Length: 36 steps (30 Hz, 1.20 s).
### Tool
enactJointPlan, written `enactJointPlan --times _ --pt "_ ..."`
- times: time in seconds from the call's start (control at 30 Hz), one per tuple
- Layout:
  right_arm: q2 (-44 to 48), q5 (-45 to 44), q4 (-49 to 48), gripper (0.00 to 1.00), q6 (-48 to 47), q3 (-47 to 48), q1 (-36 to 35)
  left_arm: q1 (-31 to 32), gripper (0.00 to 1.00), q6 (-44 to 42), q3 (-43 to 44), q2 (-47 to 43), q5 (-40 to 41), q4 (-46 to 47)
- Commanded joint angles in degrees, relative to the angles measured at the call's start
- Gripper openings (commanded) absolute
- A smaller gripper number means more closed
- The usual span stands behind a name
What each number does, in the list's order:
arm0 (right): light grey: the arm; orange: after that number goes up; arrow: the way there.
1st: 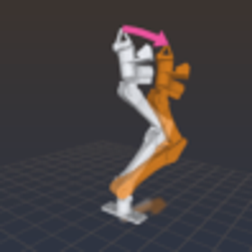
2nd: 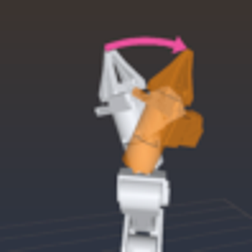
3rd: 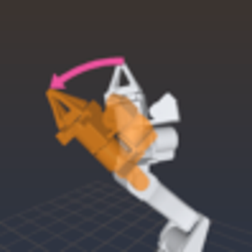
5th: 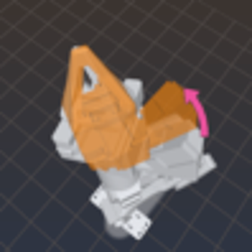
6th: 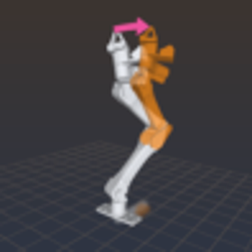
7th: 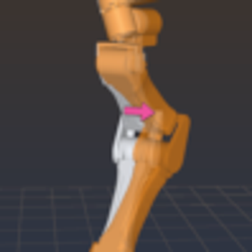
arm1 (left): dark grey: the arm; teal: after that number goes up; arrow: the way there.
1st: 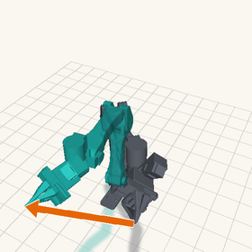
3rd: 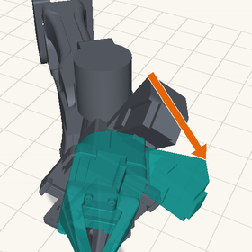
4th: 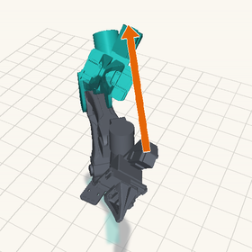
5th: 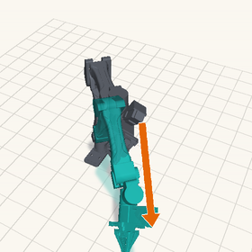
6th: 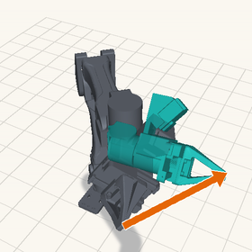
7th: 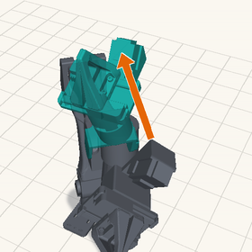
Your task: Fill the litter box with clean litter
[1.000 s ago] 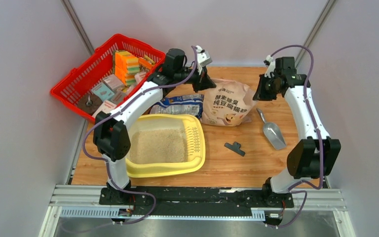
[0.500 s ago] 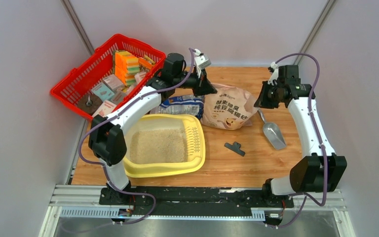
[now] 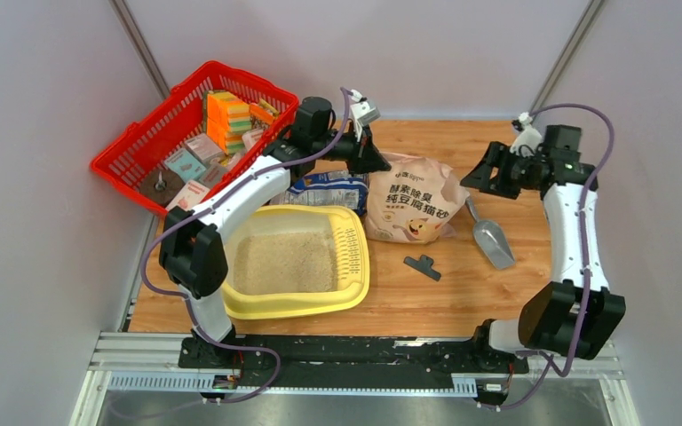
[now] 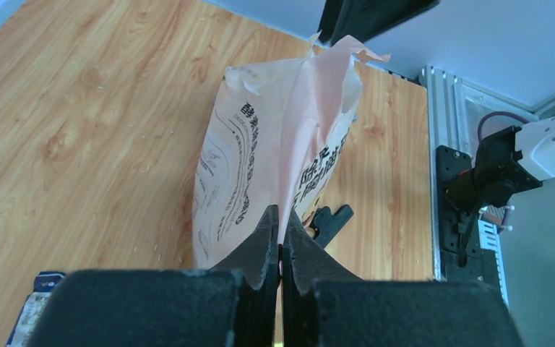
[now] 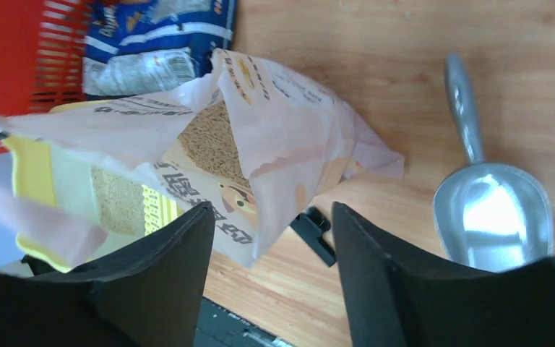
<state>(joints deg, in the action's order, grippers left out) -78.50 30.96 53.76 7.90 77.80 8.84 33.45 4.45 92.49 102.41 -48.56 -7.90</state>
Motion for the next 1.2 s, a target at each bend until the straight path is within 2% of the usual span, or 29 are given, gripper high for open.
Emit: enactJointPlan --times 0.0,0.07,0.1,0.17,0.2,0.3,0.37,0.5,0.73,0.97,1.17 --pt "4.58 27.81 -3.05 0.68 -20.70 0.34 10.74 0.12 0.00 -3.38 3.92 -4.59 -1.02 -0.17" --pt "5.37 34.30 -0.07 0.71 -29.91 -0.10 13.21 0.12 0.00 -4.44 5.33 -4.15 -0.49 -3.24" --pt "5.81 35.30 6.03 0.71 -42.32 -0.54 13.22 0.12 0.00 -4.36 5.86 -4.06 -0.14 -4.22" --pt "6.16 36.97 11.78 0.71 -52.85 -2.03 12.43 0.12 0.00 -5.67 7.35 -3.54 0.39 -7.11" --pt "6.43 37.07 15.12 0.71 -61.34 -4.47 12.08 0.12 0.00 -6.20 7.97 -3.27 0.65 -8.35" --pt "8.01 37.07 16.56 0.73 -73.24 -9.58 10.85 0.03 0.00 -9.19 10.69 -2.22 1.00 -13.88" --pt "9.24 35.85 15.16 0.74 -76.62 -14.06 10.15 0.04 0.00 -11.29 12.27 -1.51 1.27 -17.30" --pt "11.17 33.03 5.60 0.77 -77.33 -19.35 10.05 0.21 0.00 -12.18 13.77 -0.63 1.88 -19.78" --pt "9.51 34.43 0.47 0.74 -75.40 -19.70 6.37 1.70 0.00 -12.53 14.21 0.42 2.94 -19.35" --pt "8.45 35.57 -6.72 0.68 -66.63 -19.88 0.22 1.97 0.00 -12.88 14.04 0.07 3.64 -19.60" --pt "8.18 35.22 -14.02 0.62 -59.15 -20.14 -1.90 1.53 0.02 -13.24 12.55 -1.86 4.96 -20.58"
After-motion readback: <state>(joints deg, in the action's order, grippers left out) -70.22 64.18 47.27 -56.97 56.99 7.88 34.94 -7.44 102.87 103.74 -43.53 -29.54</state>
